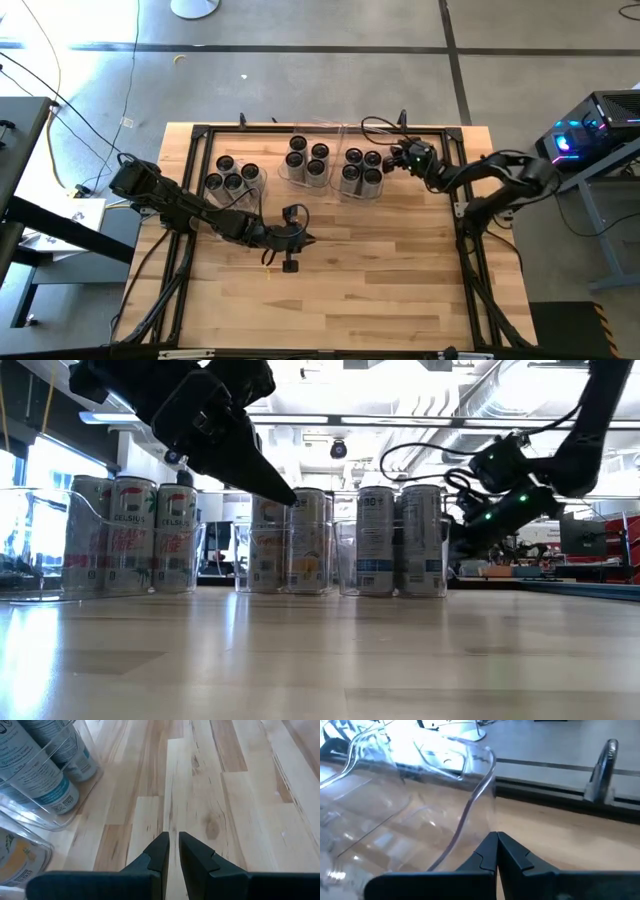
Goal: Sort soda cans
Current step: Adjust the right transparent bin, then move the left transparent bin to the center of the table
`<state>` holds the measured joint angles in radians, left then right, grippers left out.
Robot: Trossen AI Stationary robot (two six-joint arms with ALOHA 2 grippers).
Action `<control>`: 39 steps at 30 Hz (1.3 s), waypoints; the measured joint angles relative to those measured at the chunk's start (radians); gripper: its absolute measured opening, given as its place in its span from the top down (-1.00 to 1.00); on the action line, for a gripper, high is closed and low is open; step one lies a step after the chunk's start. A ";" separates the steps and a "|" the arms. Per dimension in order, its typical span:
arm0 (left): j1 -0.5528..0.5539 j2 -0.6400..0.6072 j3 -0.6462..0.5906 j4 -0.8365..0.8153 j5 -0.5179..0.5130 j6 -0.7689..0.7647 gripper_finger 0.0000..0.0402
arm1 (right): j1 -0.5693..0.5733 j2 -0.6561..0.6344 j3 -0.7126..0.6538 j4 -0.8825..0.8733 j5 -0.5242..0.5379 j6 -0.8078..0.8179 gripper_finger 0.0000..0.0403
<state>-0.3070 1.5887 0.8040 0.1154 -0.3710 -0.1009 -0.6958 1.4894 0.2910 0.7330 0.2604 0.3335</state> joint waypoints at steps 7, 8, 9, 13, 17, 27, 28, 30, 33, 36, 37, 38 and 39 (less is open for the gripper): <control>0.001 0.000 0.000 0.000 -0.004 -0.001 0.83 | -0.035 0.077 0.098 -0.001 -0.026 -0.073 1.00; 0.001 0.000 0.000 0.000 -0.005 -0.002 0.83 | -0.038 0.077 0.109 -0.011 -0.019 -0.095 1.00; 0.001 -0.002 0.000 -0.002 -0.005 -0.005 0.83 | -0.041 0.073 0.120 -0.025 0.002 -0.115 1.00; 0.001 -0.059 -0.001 -0.060 -0.005 -0.045 0.83 | -0.054 0.015 0.152 -0.108 0.133 -0.174 1.00; 0.001 -0.189 -0.001 -0.178 -0.017 -0.080 0.83 | -0.051 -0.086 0.155 -0.160 0.213 -0.245 1.00; 0.060 -0.423 0.296 -1.152 -0.058 -0.405 0.83 | 0.235 -0.309 0.155 -0.230 0.193 -0.330 1.00; 0.063 -0.418 0.337 -1.244 -0.027 -0.443 0.83 | 0.288 -0.310 0.155 -0.230 0.191 -0.335 1.00; 0.054 -0.409 0.384 -1.411 0.066 -0.466 0.83 | 0.383 -0.308 0.155 -0.242 0.191 -0.342 1.00; -0.003 -0.406 0.386 -1.558 0.228 -0.421 0.81 | 0.516 -0.293 0.154 -0.247 0.192 -0.341 1.00; -0.071 -0.407 0.363 -1.581 0.329 -0.422 0.70 | 0.626 -0.276 0.154 -0.245 0.193 -0.340 1.00; -0.094 -0.409 0.346 -1.570 0.343 -0.432 0.64 | 0.657 -0.271 0.153 -0.243 0.205 -0.341 1.00; -0.117 -0.409 0.329 -1.558 0.346 -0.447 0.57 | 0.685 -0.265 0.153 -0.236 0.213 -0.341 1.00; -0.136 -0.409 0.311 -1.547 0.346 -0.464 0.50 | 0.711 -0.258 0.153 -0.228 0.226 -0.342 1.00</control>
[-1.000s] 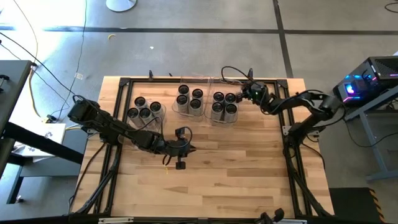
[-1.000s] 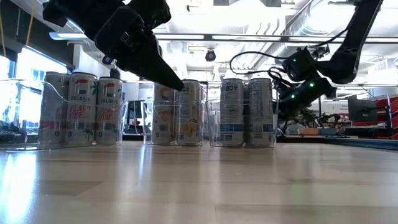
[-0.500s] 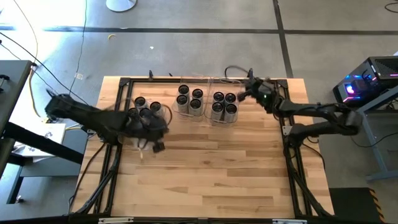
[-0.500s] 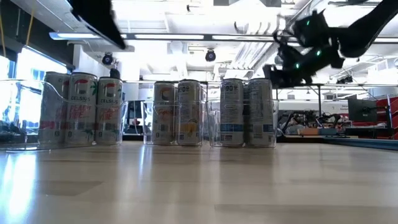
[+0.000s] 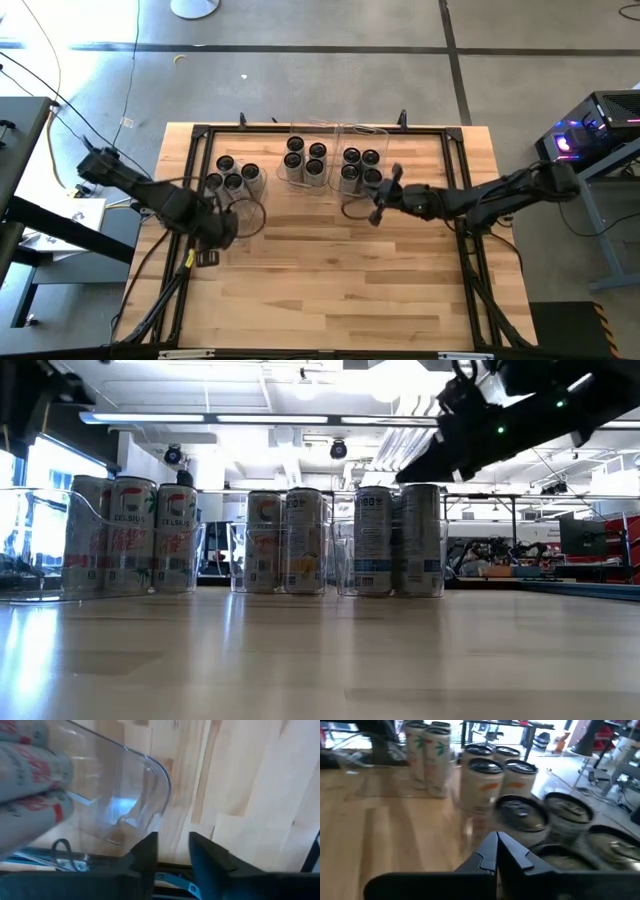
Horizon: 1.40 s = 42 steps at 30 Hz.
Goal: Sort soda cans
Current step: Move the left transparent bin to the center of the table
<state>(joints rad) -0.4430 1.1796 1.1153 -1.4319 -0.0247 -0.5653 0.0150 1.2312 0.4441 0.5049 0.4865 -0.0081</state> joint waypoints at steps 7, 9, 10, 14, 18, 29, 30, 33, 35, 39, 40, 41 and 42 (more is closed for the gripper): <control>-0.058 0.004 -0.160 0.049 -0.034 -0.181 -0.01 | 0.078 0.014 -0.001 0.039 0.037 -0.051 1.00; -0.058 0.005 -0.208 0.082 -0.027 -0.208 -0.06 | 0.080 0.014 -0.001 0.053 0.037 -0.062 1.00; -0.058 0.005 -0.231 0.101 -0.023 -0.221 -0.06 | 0.079 0.014 -0.001 0.058 0.036 -0.063 1.00; -0.058 0.005 -0.293 0.188 -0.012 -0.283 0.06 | 0.077 0.014 -0.001 0.067 0.033 -0.073 1.00; -0.058 0.005 -0.319 0.294 -0.034 -0.343 0.30 | 0.077 0.014 -0.001 0.086 0.008 -0.079 1.00; -0.053 0.068 -0.333 0.687 -0.102 -0.470 0.90 | 0.079 0.014 -0.001 0.106 -0.108 -0.005 1.00; -0.049 0.084 -0.333 0.730 -0.118 -0.473 0.92 | 0.079 0.014 -0.001 0.106 -0.120 0.003 1.00; -0.032 0.134 -0.333 0.861 -0.167 -0.479 0.93 | 0.079 0.014 -0.001 0.109 -0.123 0.004 1.00; -0.014 0.169 -0.332 0.944 -0.183 -0.482 0.90 | 0.079 0.014 -0.001 0.113 -0.123 0.000 1.00; 0.027 0.226 -0.330 1.071 -0.176 -0.492 0.75 | 0.079 0.014 -0.001 0.113 -0.131 -0.015 1.00; 0.037 0.234 -0.330 1.094 -0.159 -0.492 0.70 | 0.079 0.014 -0.001 0.113 -0.140 -0.014 1.00; 0.047 0.237 -0.330 1.108 -0.136 -0.488 0.64 | 0.079 0.014 -0.001 0.113 -0.148 -0.010 1.00; 0.055 0.239 -0.331 1.119 -0.114 -0.487 0.57 | 0.079 0.014 -0.001 0.113 -0.154 -0.009 1.00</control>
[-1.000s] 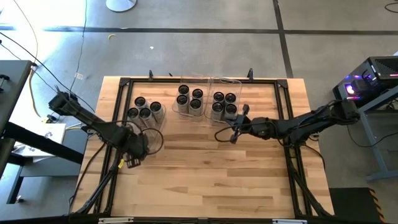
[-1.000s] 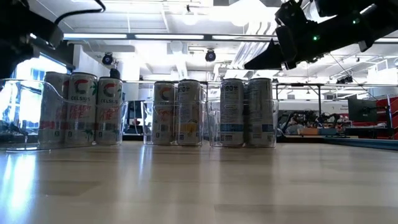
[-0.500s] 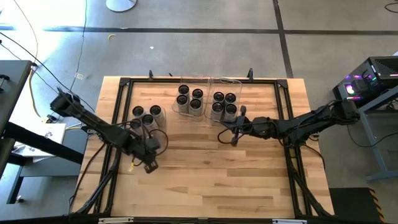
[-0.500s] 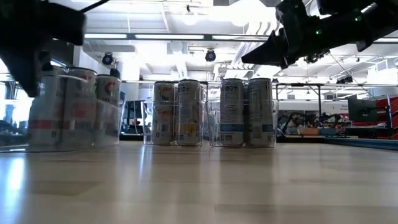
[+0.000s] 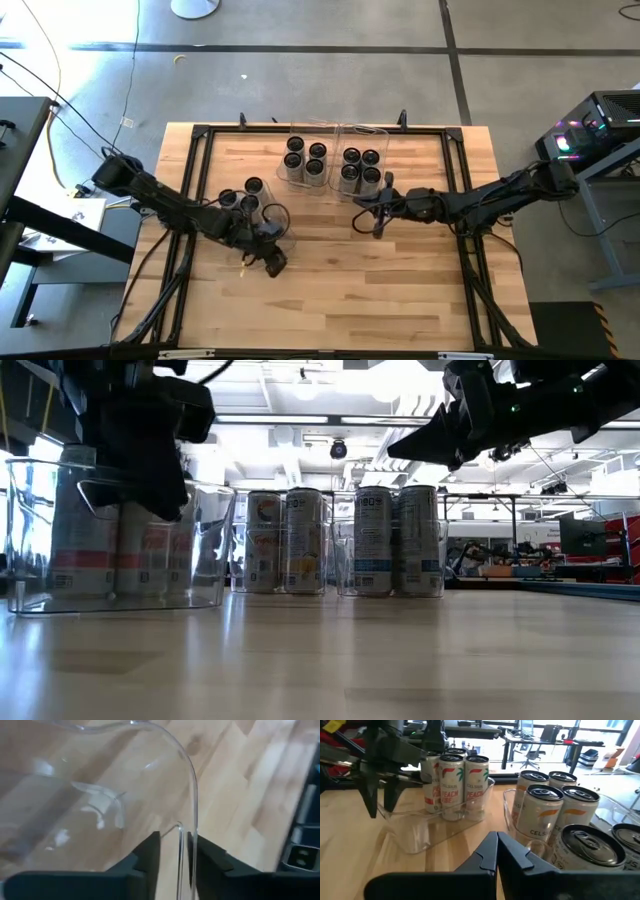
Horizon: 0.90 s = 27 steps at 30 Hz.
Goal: Sort soda cans
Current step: Move the left transparent bin to the center of the table
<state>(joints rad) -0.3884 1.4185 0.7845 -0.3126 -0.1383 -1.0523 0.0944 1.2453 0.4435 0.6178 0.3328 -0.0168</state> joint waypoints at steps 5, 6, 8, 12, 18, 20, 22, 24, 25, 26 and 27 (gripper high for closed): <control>0.026 -0.017 0.011 0.038 0.172 0.015 0.28 | 0.000 0.000 0.000 -0.001 -0.010 0.021 1.00; 0.026 -0.025 0.017 0.043 0.188 0.017 0.25 | 0.000 0.000 0.000 -0.006 -0.010 0.030 1.00; 0.022 -0.043 0.018 0.032 0.219 0.034 0.21 | 0.004 0.000 0.000 -0.014 -0.013 0.054 1.00; 0.018 -0.080 0.020 -0.003 0.272 0.057 0.19 | 0.028 0.000 0.000 -0.049 -0.016 0.071 1.00; 0.013 -0.121 0.024 -0.127 0.325 0.085 0.19 | 0.059 0.000 0.000 -0.053 -0.015 0.064 1.00; 0.013 -0.120 0.024 -0.139 0.300 0.109 0.19 | 0.064 0.000 0.000 -0.053 -0.015 0.065 1.00; 0.013 -0.115 0.024 -0.124 0.262 0.139 0.19 | 0.070 0.000 0.000 -0.053 -0.015 0.065 1.00; 0.013 -0.109 0.024 -0.093 0.208 0.164 0.19 | 0.076 0.000 0.000 -0.053 -0.015 0.064 1.00; 0.013 -0.104 0.024 -0.078 0.173 0.172 0.19 | 0.078 0.000 0.000 -0.053 -0.015 0.063 1.00; 0.015 -0.101 0.024 -0.064 0.137 0.175 0.19 | 0.080 0.000 0.000 -0.053 -0.015 0.064 1.00; 0.022 -0.100 0.024 -0.051 0.108 0.184 0.19 | 0.083 0.000 0.000 -0.054 -0.015 0.065 1.00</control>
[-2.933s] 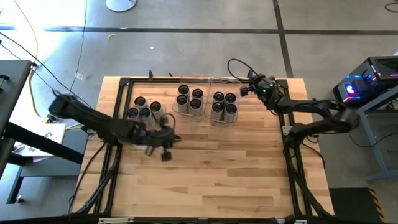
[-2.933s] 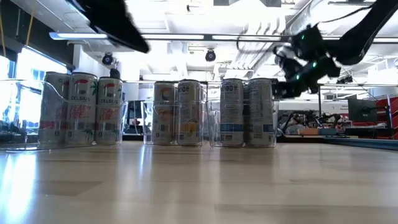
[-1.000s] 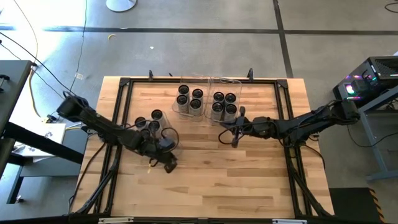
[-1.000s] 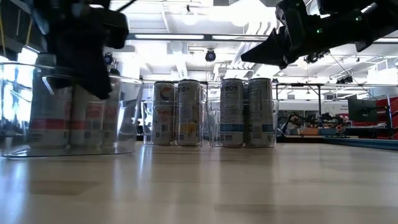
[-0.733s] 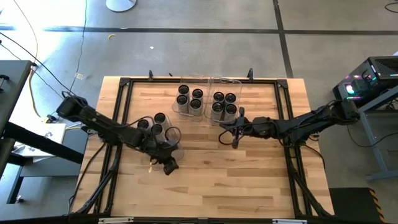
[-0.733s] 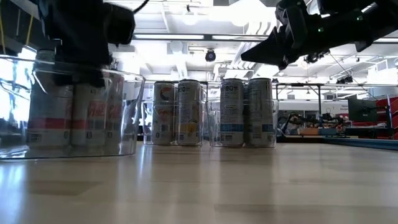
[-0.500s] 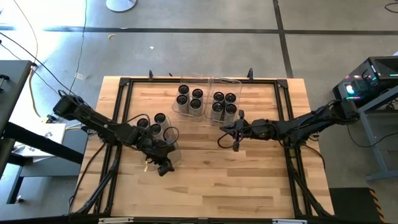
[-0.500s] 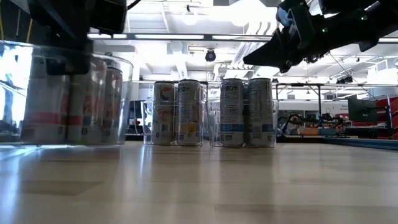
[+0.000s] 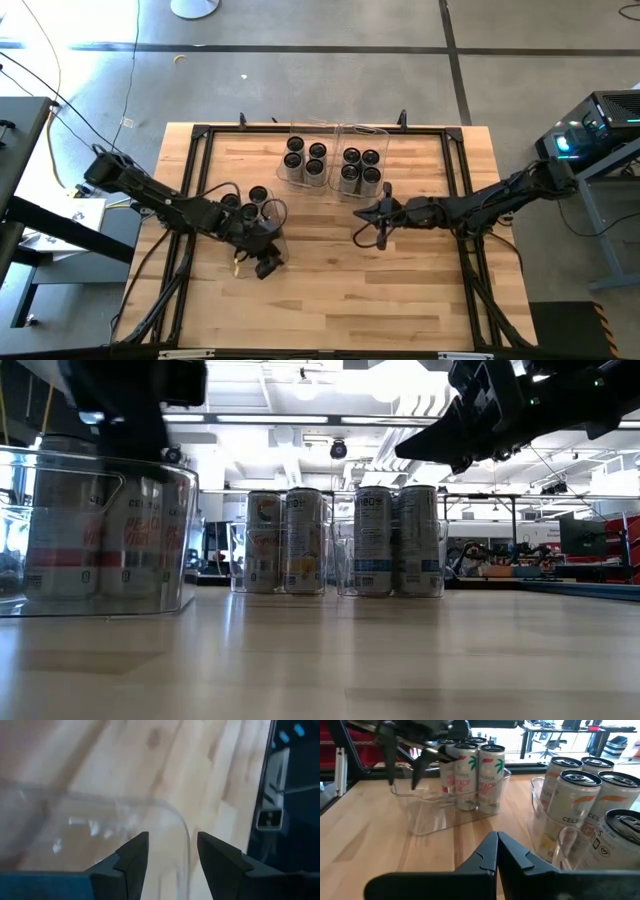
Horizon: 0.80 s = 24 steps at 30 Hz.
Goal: Sort soda cans
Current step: Move the left transparent bin to the center of the table
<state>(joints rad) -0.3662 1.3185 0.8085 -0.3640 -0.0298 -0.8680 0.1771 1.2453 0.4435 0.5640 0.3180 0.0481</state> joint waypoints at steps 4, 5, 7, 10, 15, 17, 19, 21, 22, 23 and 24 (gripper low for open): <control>0.041 -0.003 0.000 0.048 0.041 0.171 0.17 | 0.011 0.000 0.000 -0.003 0.000 0.000 1.00; 0.041 -0.005 0.004 0.047 0.062 0.236 0.16 | 0.014 0.000 0.000 -0.003 0.000 0.000 1.00; 0.032 -0.006 0.031 0.036 0.095 0.375 0.13 | 0.016 0.000 0.000 -0.003 0.000 0.000 1.00; 0.009 -0.005 0.107 -0.043 0.097 0.518 0.10 | 0.016 0.000 0.000 -0.007 0.000 0.010 1.00; -0.073 0.038 0.317 -0.350 0.044 0.596 0.07 | 0.016 0.000 0.000 -0.012 0.001 0.014 1.00; -0.126 0.081 0.417 -0.528 0.032 0.609 0.07 | 0.014 0.000 0.000 -0.014 0.005 0.010 1.00; -0.177 0.138 0.509 -0.729 0.025 0.595 0.07 | 0.013 0.000 0.000 -0.014 0.024 -0.003 1.00; -0.226 0.197 0.579 -0.887 0.031 0.554 0.07 | 0.013 0.000 0.000 -0.014 0.052 -0.014 1.00; -0.249 0.224 0.601 -0.950 0.040 0.534 0.07 | 0.013 0.000 0.000 -0.014 0.064 -0.020 1.00; -0.269 0.245 0.612 -0.997 0.048 0.516 0.07 | 0.013 0.000 0.000 -0.014 0.073 -0.022 1.00; -0.291 0.263 0.612 -1.023 0.051 0.499 0.07 | 0.013 0.000 0.000 -0.014 0.074 -0.022 1.00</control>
<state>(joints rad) -0.6574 1.5810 1.4208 -1.3868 0.0208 -0.3686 0.1905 1.2453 0.4435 0.5495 0.3917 0.0261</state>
